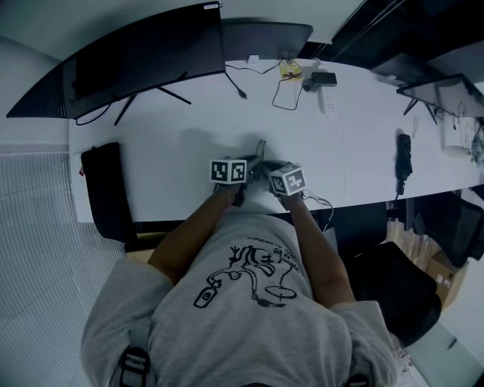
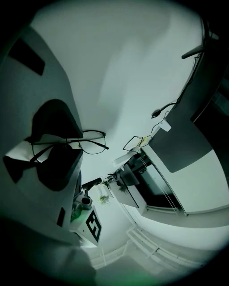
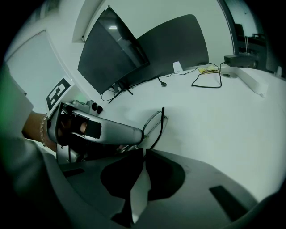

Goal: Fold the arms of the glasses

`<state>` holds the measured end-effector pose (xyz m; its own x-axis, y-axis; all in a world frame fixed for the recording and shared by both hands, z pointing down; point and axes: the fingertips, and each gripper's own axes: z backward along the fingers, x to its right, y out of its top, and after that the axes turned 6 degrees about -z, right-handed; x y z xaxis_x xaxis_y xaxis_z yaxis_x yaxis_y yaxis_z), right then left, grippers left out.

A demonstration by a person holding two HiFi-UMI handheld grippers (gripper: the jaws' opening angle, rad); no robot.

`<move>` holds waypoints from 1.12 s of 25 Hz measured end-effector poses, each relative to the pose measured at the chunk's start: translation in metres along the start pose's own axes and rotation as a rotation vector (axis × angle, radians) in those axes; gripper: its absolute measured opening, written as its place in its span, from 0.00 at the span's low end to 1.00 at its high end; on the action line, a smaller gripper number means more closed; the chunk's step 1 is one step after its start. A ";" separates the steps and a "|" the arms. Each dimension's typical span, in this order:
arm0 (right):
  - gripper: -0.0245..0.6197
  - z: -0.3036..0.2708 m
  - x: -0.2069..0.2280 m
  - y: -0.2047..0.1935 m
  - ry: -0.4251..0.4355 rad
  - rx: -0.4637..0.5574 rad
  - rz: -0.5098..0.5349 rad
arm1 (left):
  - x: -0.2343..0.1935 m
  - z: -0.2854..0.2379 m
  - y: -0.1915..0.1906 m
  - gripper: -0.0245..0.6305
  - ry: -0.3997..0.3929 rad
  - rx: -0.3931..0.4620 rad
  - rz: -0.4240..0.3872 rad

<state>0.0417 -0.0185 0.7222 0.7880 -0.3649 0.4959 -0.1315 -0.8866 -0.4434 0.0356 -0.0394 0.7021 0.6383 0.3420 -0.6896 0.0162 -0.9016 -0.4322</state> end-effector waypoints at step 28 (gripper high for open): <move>0.06 0.092 0.002 0.054 -0.102 0.251 0.109 | 0.020 0.060 0.030 0.15 0.020 0.154 -0.095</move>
<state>0.0914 -0.0410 0.6309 0.8357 -0.4121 0.3630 -0.0757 -0.7411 -0.6671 0.0028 -0.0444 0.6408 0.6546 0.4170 -0.6305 -0.0396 -0.8140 -0.5795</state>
